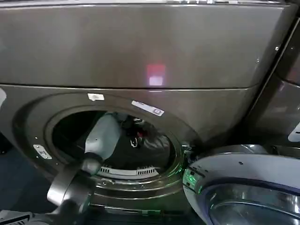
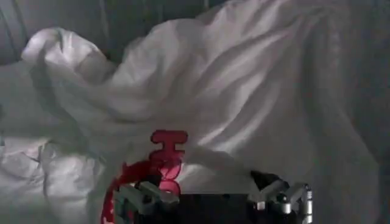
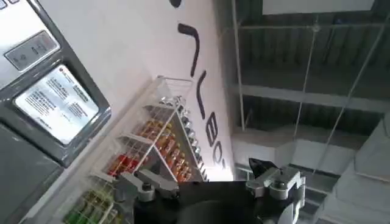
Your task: Grasp the clothes from the dryer.
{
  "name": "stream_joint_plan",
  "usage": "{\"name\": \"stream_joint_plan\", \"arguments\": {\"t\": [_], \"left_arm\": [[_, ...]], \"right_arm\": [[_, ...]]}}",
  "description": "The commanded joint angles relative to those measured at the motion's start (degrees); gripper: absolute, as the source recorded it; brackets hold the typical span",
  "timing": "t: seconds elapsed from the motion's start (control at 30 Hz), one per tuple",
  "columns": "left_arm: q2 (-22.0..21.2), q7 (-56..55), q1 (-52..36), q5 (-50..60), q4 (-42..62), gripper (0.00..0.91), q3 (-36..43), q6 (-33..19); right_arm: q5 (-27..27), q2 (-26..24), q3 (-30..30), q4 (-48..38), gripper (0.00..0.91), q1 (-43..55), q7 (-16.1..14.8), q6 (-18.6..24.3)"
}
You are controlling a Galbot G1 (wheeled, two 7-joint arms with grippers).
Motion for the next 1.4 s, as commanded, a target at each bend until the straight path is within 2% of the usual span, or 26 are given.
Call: {"name": "stream_joint_plan", "arguments": {"t": [0.03,0.1,0.23,0.63,0.8,0.83,0.87,0.93,0.97,1.0,1.4], "left_arm": [[0.3,-0.1,0.2,-0.1,1.0,0.865,1.0,0.5],[0.5,-0.1,0.3,0.1,0.8,0.853,1.3,0.6],[0.6,-0.1,0.2,0.1,0.6,0.739,1.4,1.0],[0.7,-0.1,0.1,-0.1,0.6,0.557,1.2,1.3],[0.8,-0.1,0.2,-0.2,0.4,0.41,1.2,1.4],[0.8,-0.1,0.2,-0.2,0.4,0.353,1.2,1.4],[0.8,-0.1,0.2,-0.2,0.3,0.341,1.2,1.5],[0.9,-0.1,0.2,-0.3,0.3,0.262,1.2,1.6],[0.9,-0.1,0.1,-0.2,0.3,0.182,1.2,1.6],[1.0,-0.1,0.1,-0.3,0.4,0.159,1.2,1.5],[1.0,-0.2,-0.1,-0.4,0.7,0.125,1.1,1.7]], "right_arm": [[0.1,0.0,-0.1,0.0,0.907,0.0,0.0,0.1],[0.1,0.0,0.0,0.0,0.907,0.0,0.0,0.1],[0.1,0.0,0.0,0.1,0.907,0.0,0.0,0.2],[0.1,0.1,0.0,0.2,0.907,0.0,-0.1,0.3],[0.1,0.1,0.0,0.1,0.907,0.0,-0.1,0.4],[0.1,0.1,-0.1,0.1,0.907,0.0,-0.1,0.4],[0.1,0.1,-0.1,0.1,0.907,0.0,-0.1,0.4],[0.1,0.1,-0.2,0.1,0.907,0.1,-0.1,0.4],[0.1,0.1,-0.3,0.2,0.907,0.1,-0.1,0.4],[0.1,0.1,-0.3,0.2,0.907,0.2,-0.1,0.4],[0.1,0.1,-0.5,0.3,0.907,0.3,-0.2,0.4]]}}
